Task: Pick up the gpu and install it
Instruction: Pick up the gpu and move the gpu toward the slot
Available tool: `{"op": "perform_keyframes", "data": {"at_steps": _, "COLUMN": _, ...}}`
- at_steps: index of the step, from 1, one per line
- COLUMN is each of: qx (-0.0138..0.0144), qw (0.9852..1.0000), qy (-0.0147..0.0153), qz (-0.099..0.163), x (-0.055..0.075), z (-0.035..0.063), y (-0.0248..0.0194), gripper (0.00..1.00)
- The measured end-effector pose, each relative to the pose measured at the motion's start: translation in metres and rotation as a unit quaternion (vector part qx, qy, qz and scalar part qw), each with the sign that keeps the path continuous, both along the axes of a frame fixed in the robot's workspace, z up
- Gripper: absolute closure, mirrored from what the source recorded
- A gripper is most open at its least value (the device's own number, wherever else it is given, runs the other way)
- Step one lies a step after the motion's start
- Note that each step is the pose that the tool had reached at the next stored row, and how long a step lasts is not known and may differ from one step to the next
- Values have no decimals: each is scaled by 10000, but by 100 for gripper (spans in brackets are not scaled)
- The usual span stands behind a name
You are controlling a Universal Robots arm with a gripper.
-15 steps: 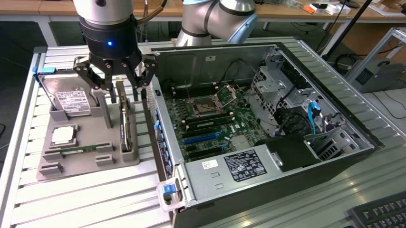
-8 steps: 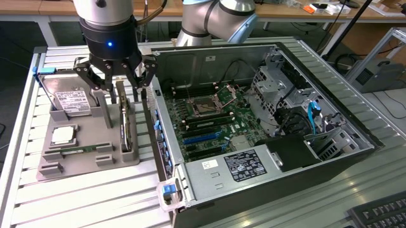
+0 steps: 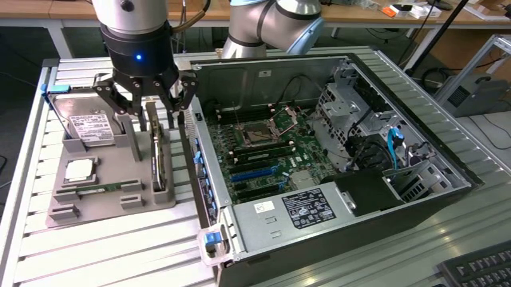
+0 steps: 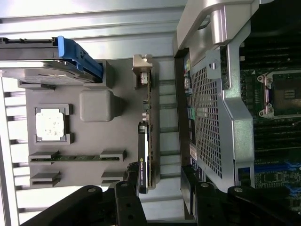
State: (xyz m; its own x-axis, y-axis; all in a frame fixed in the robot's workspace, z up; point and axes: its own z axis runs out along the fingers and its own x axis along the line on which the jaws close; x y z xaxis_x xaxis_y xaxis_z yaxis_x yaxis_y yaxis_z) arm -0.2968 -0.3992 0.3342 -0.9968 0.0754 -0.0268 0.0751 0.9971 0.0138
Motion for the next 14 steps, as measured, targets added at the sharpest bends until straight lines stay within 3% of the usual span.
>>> {"op": "perform_keyframes", "data": {"at_steps": 14, "qx": -1, "qw": 10000, "qy": 0, "qz": 0, "x": 0, "z": -39, "y": 0, "gripper": 52}}
